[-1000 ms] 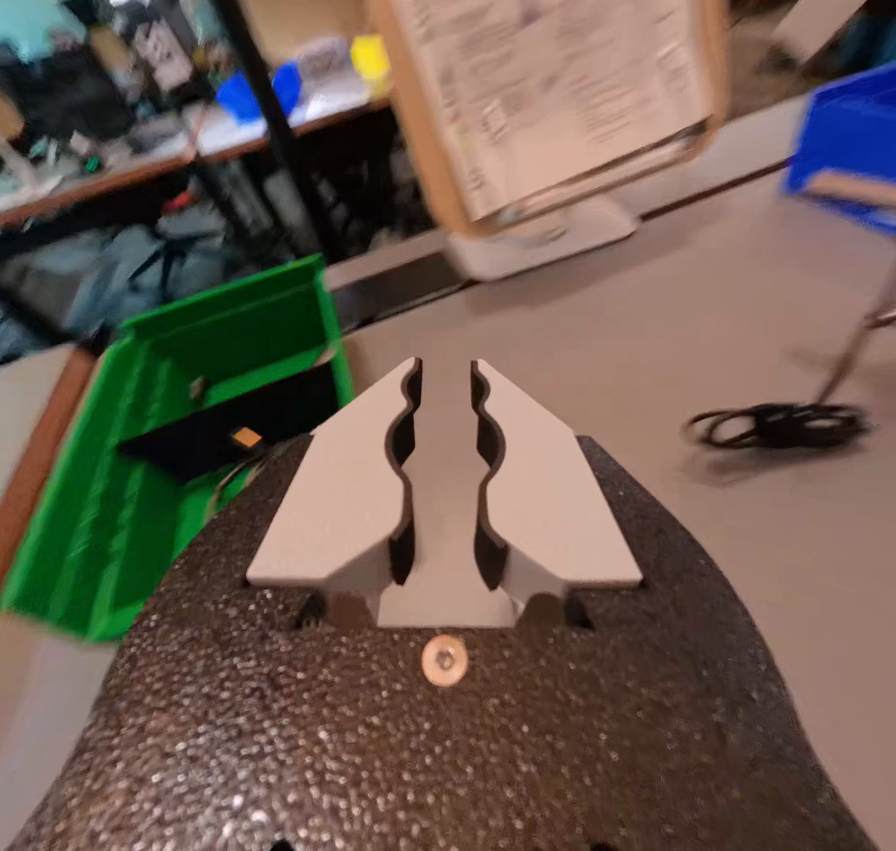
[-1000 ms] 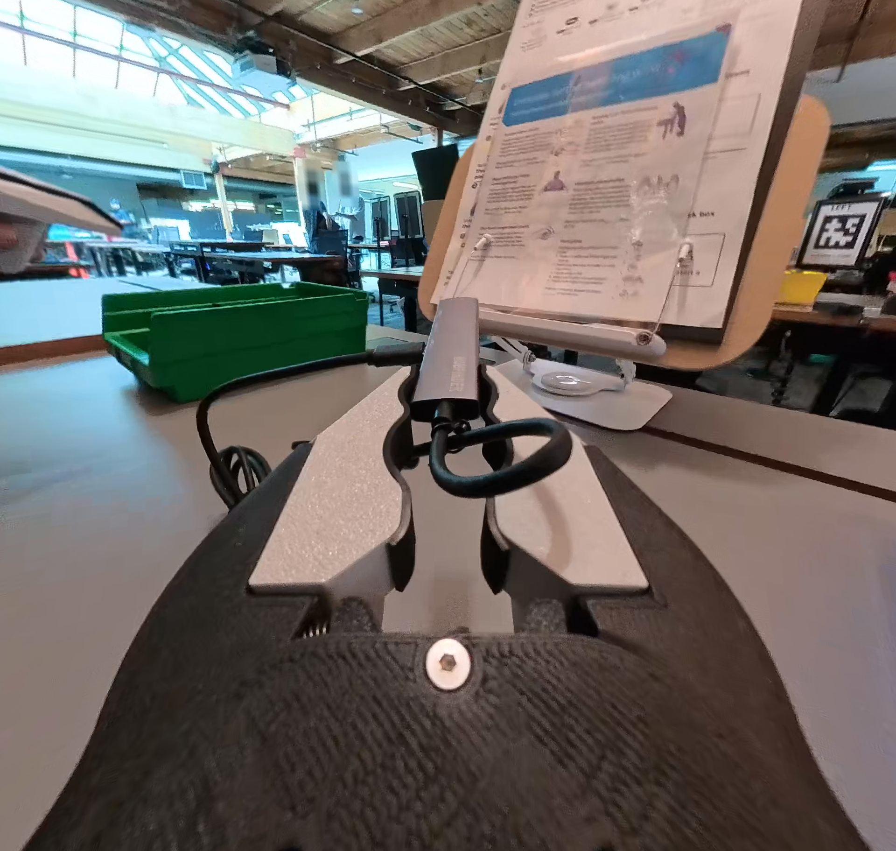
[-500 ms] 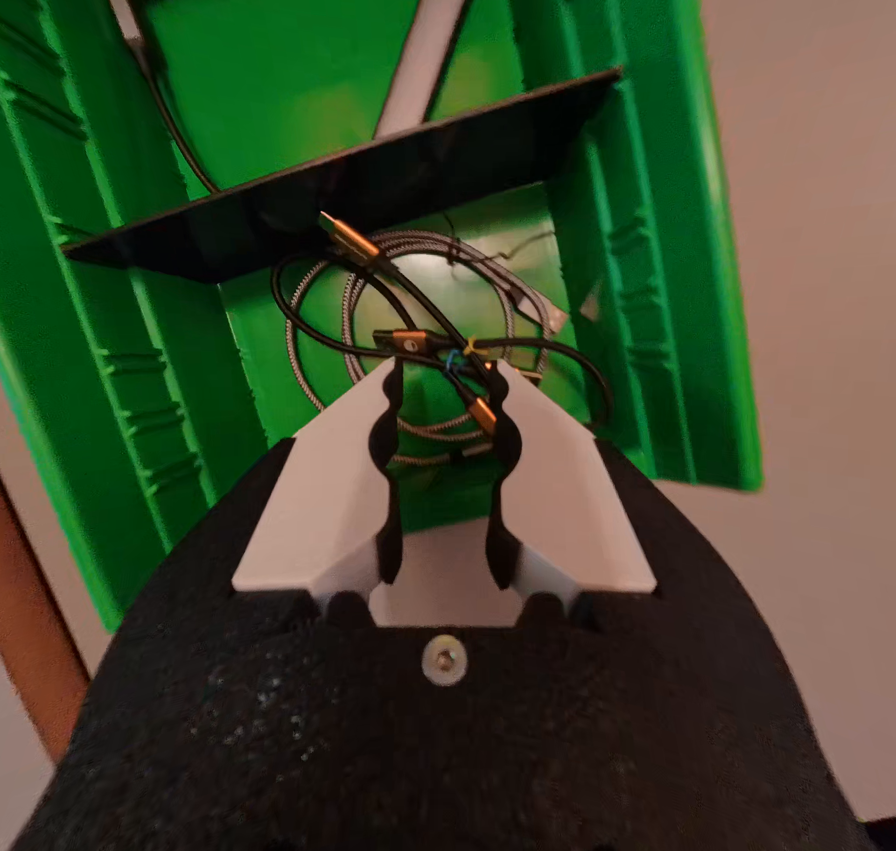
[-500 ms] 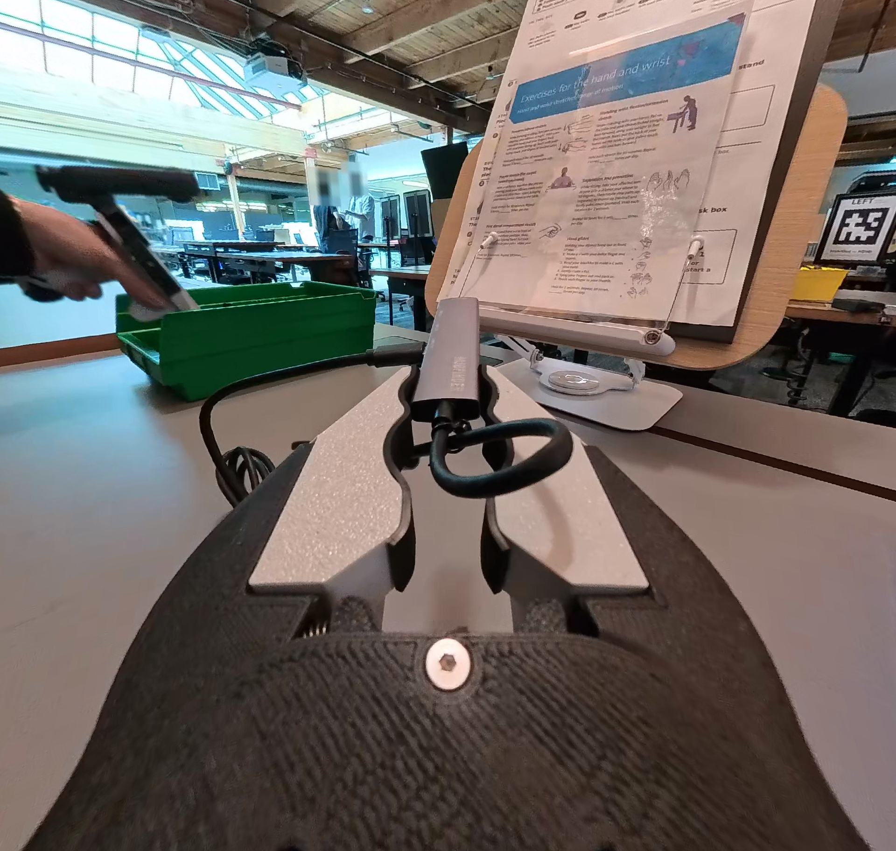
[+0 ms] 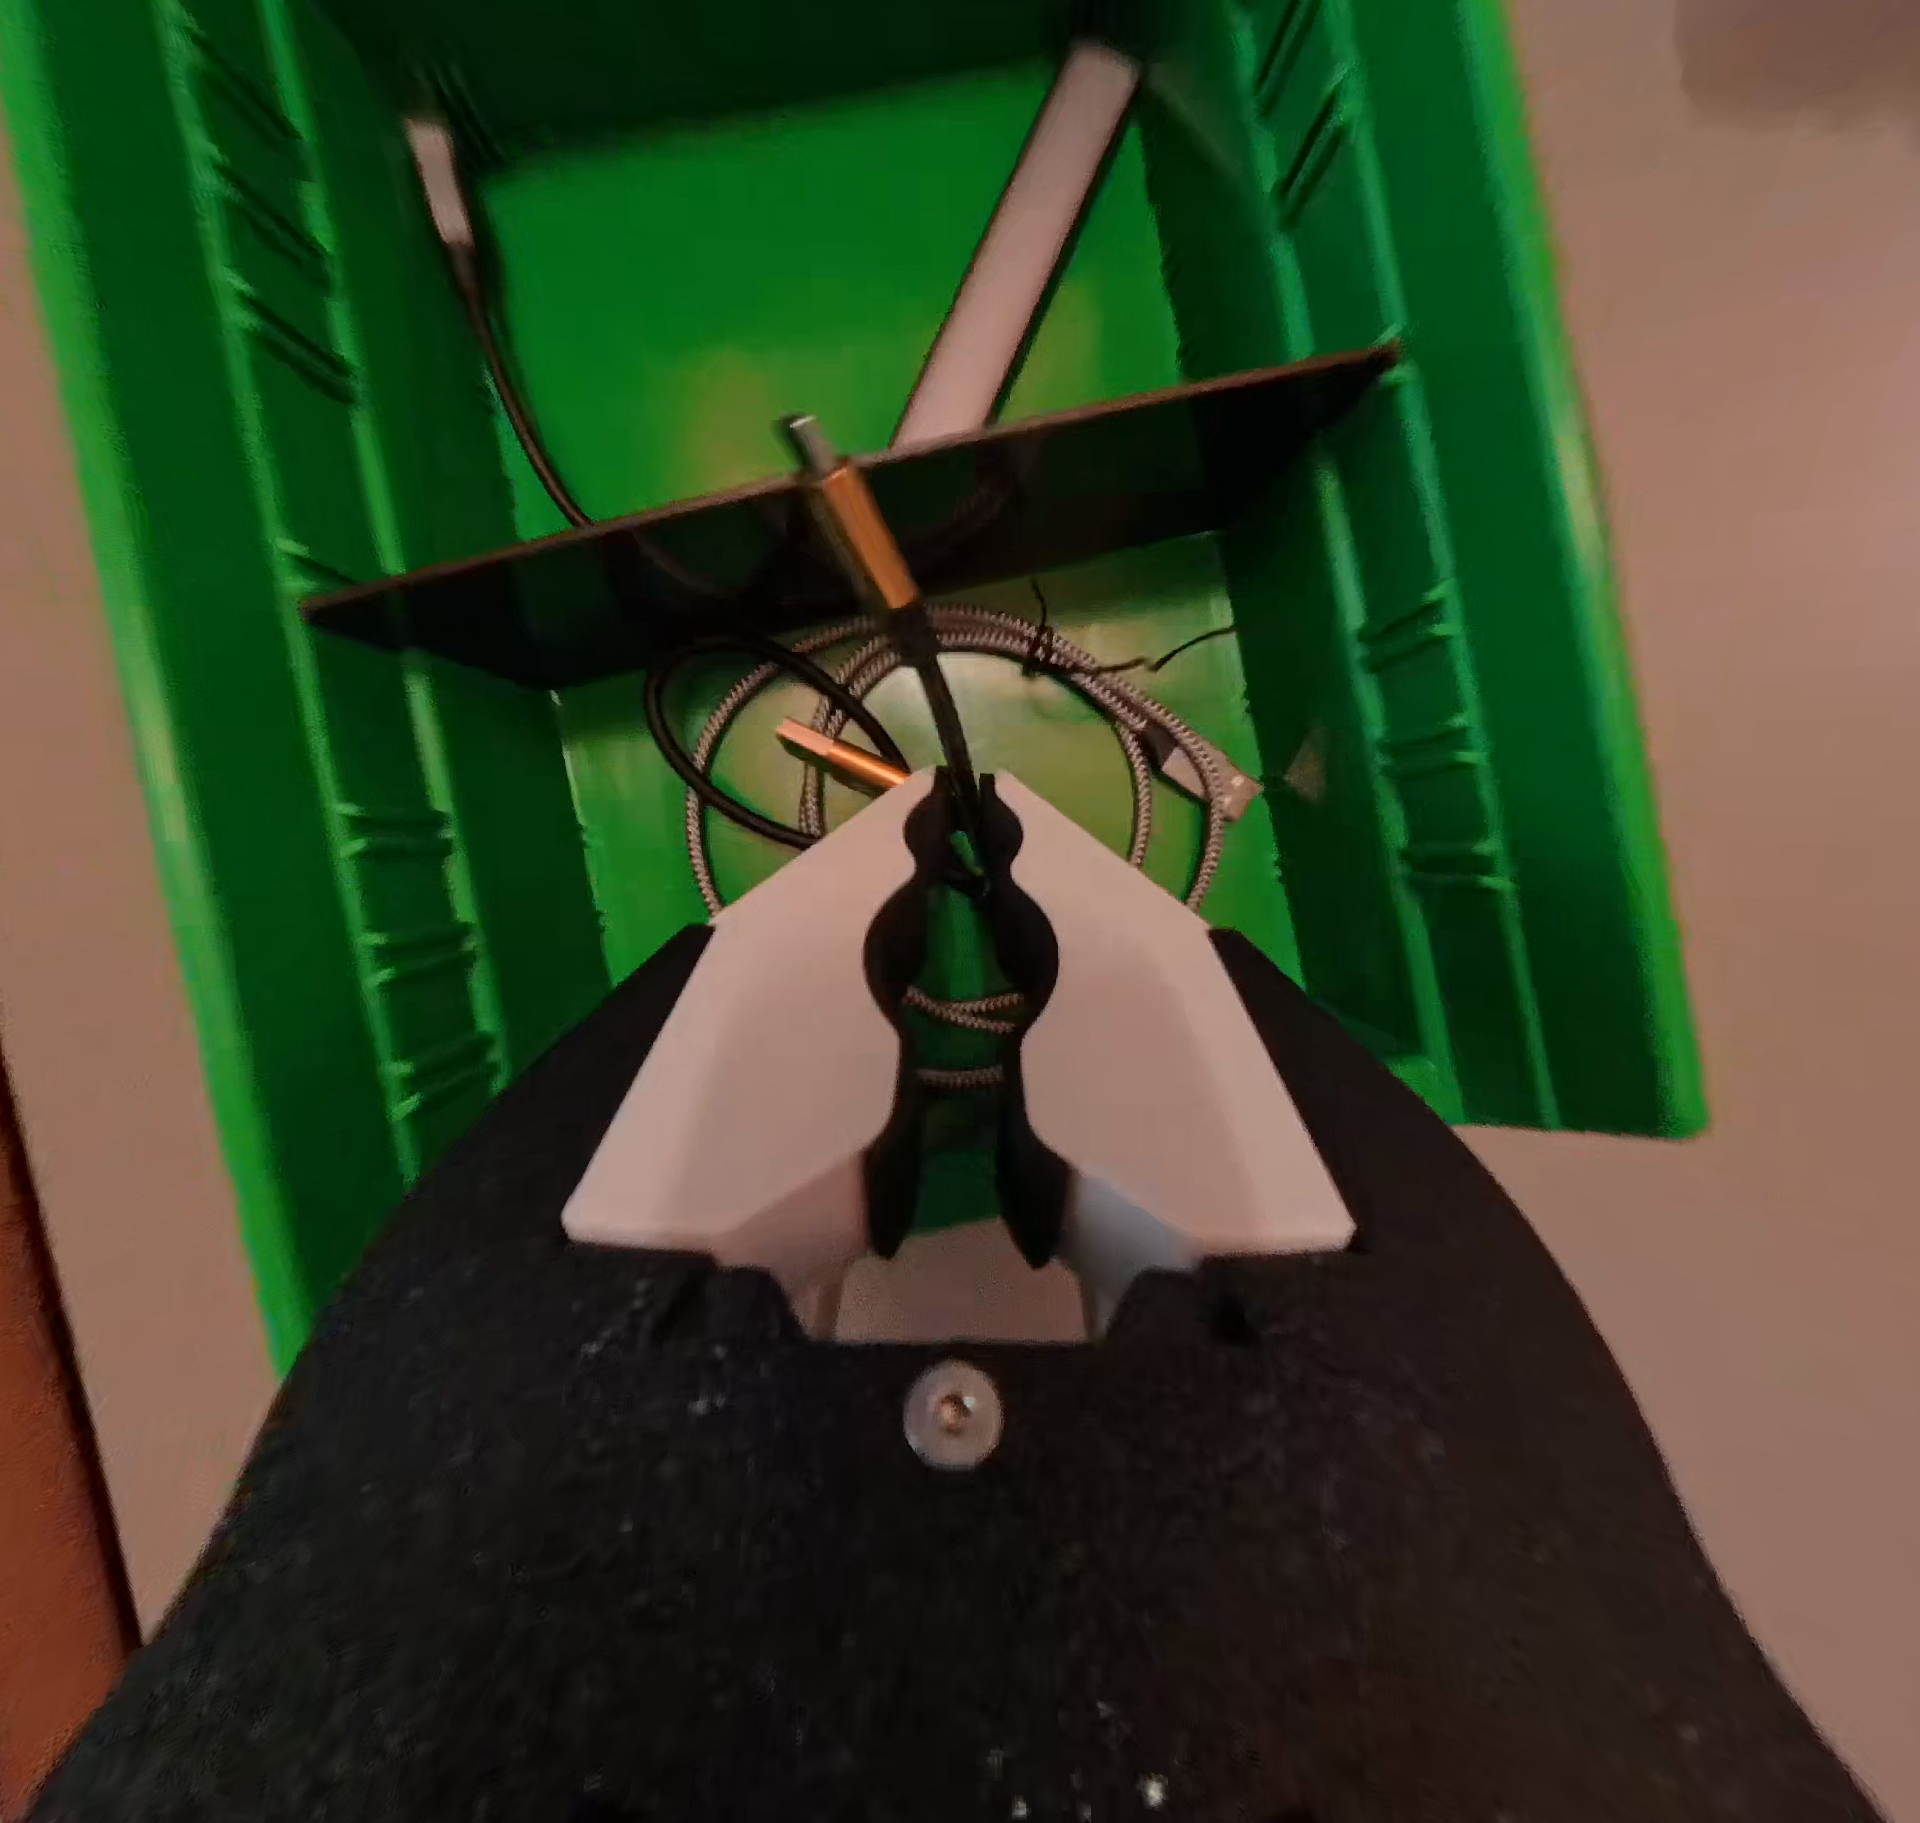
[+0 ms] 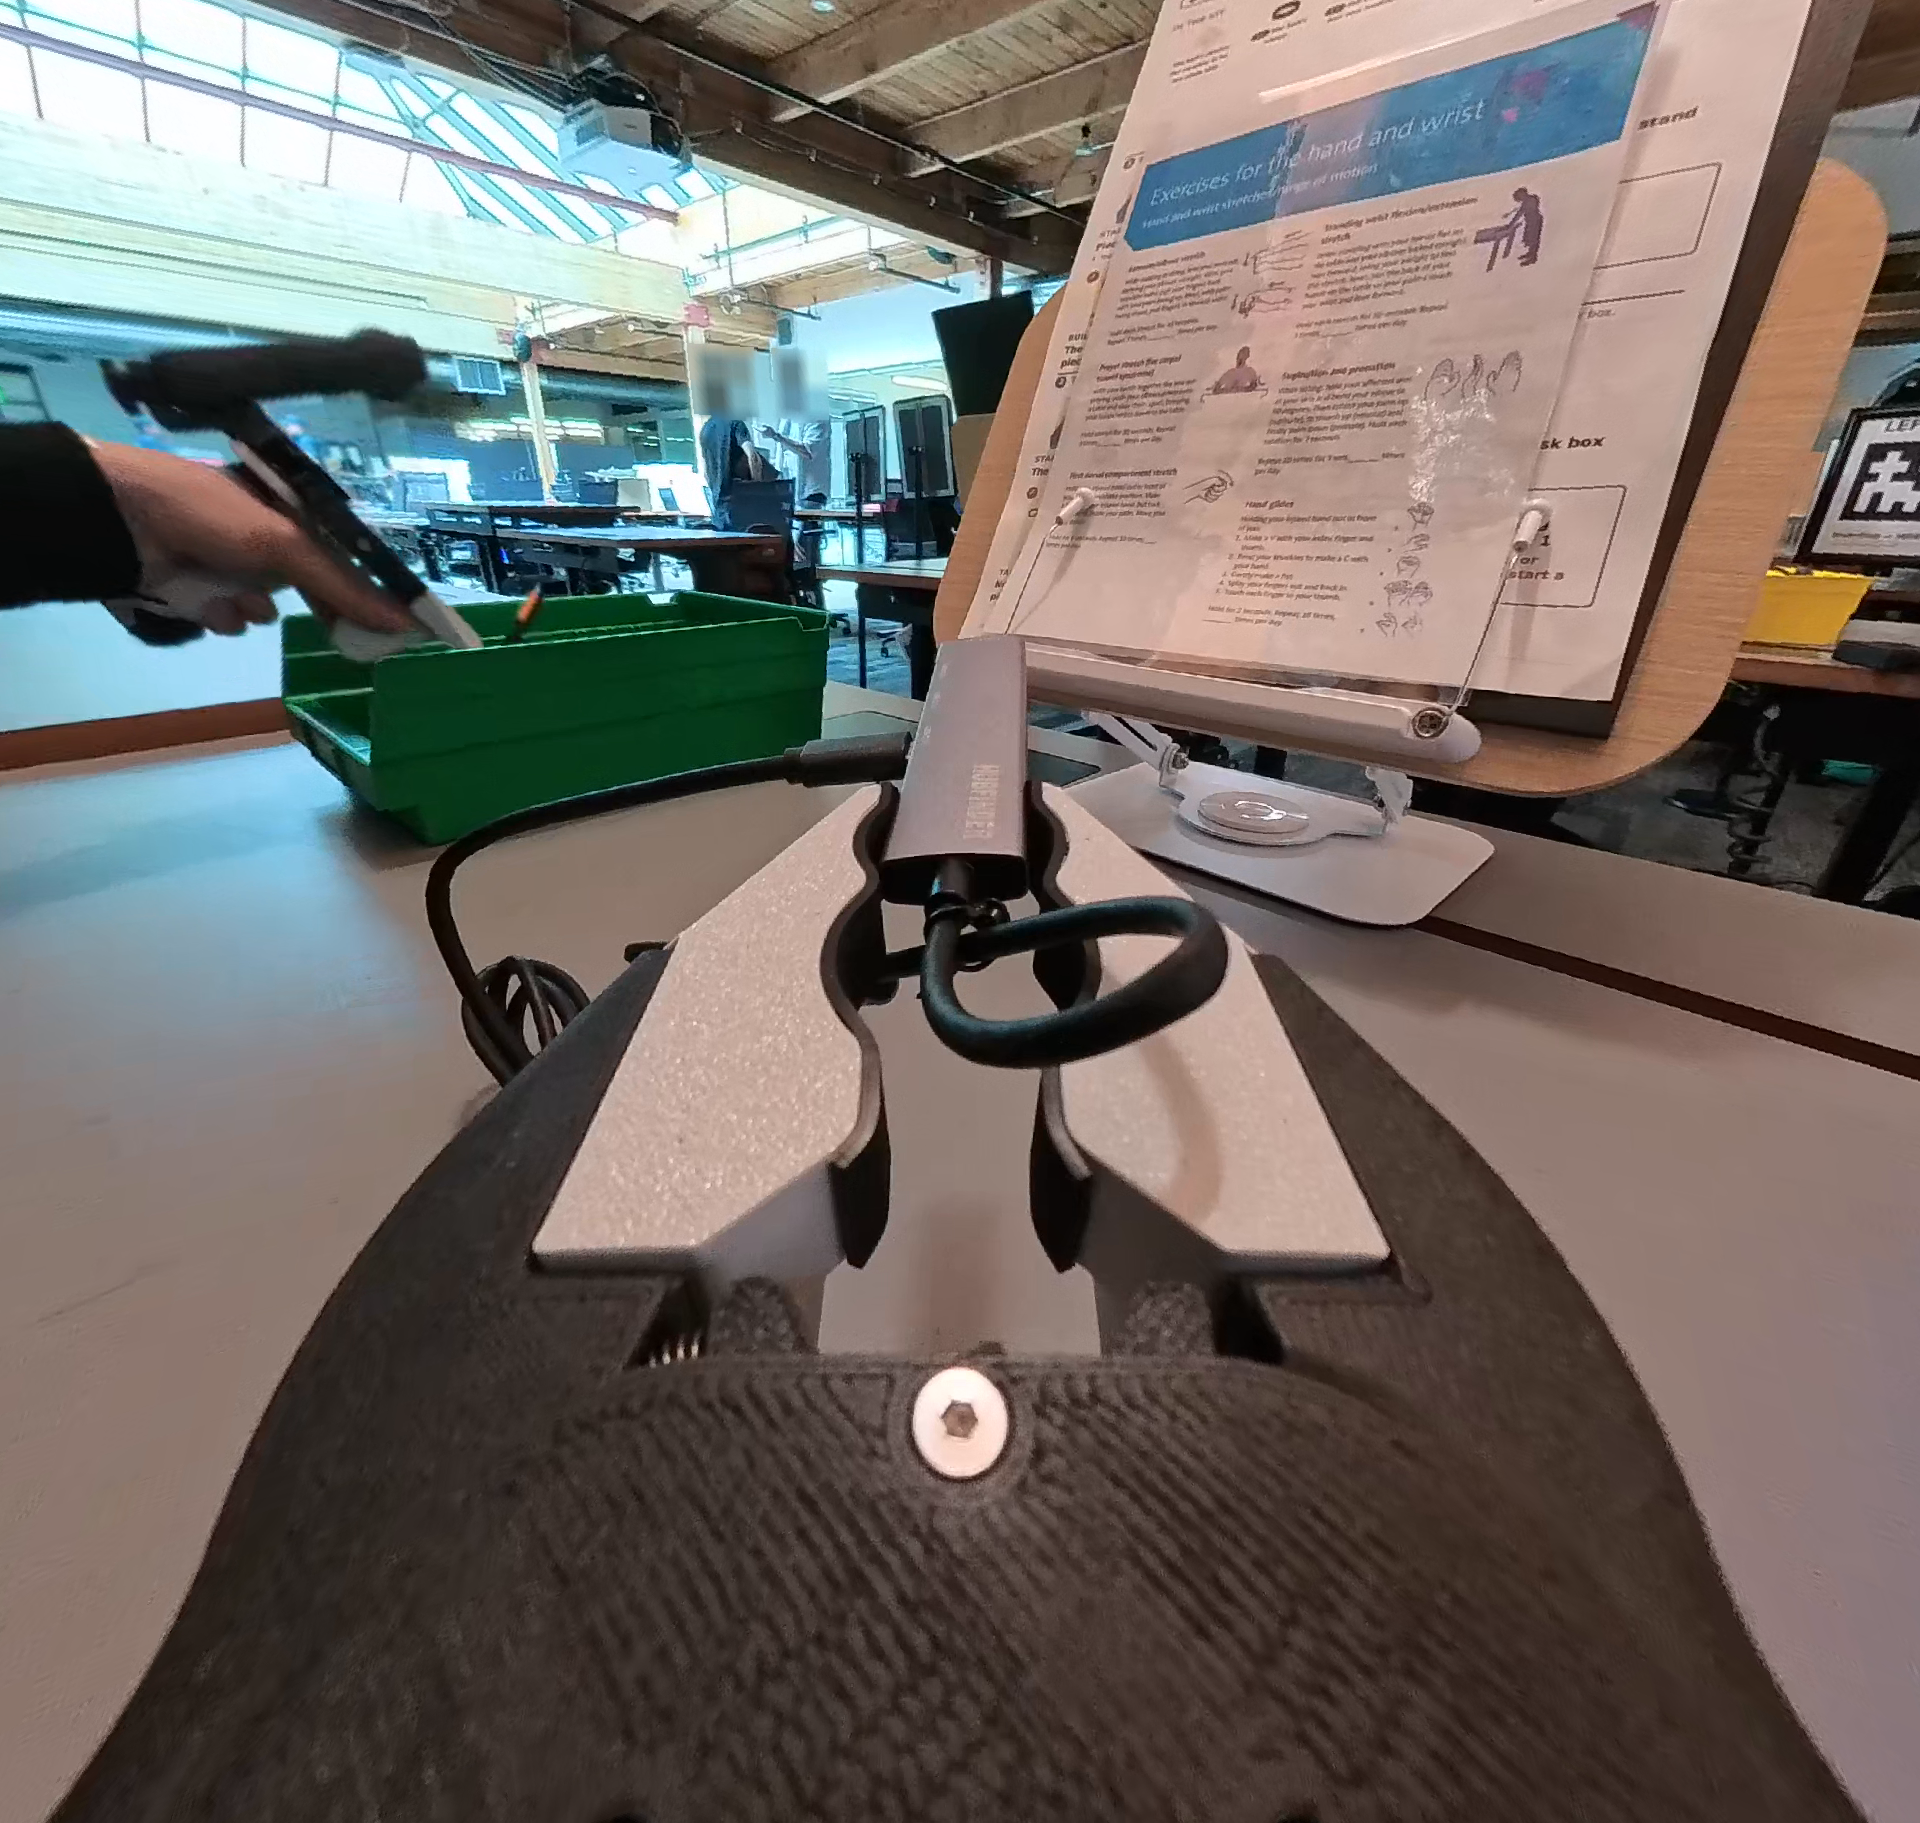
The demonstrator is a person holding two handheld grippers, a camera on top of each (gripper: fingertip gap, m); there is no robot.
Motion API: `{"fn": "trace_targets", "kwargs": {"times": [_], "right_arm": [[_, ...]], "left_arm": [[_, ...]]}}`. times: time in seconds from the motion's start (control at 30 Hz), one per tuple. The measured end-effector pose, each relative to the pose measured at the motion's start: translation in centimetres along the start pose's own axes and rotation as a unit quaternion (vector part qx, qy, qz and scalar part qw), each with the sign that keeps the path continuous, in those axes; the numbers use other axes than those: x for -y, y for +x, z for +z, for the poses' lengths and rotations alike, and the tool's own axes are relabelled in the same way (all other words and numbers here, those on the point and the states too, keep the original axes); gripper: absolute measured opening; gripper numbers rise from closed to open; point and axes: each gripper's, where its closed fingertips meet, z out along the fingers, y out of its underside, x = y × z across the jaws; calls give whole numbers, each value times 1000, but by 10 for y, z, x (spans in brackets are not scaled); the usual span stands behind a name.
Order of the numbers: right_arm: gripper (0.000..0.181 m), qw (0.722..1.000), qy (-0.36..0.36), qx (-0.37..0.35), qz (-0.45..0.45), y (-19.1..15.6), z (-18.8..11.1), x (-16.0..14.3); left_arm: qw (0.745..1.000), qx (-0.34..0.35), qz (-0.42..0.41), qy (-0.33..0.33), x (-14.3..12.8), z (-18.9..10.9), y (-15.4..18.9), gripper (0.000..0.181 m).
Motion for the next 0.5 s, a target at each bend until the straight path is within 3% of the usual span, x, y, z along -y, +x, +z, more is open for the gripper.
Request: {"fn": "trace_targets", "kwargs": {"times": [0.27, 0.37, 0.5], "right_arm": [[23, 1000, -1, 0, 0, 0, 0, 0], [23, 1000, 3, -1, 4, 1, -1, 1], [23, 1000, 11, -5, 21, 6, -3, 3]], "left_arm": [[978, -6, 47, 205, 69, -110, 19, 1], [956, -72, 113, 261, 82, -153, 67, 1], [927, -149, 234, 254, 61, -172, 153, 1]]}}
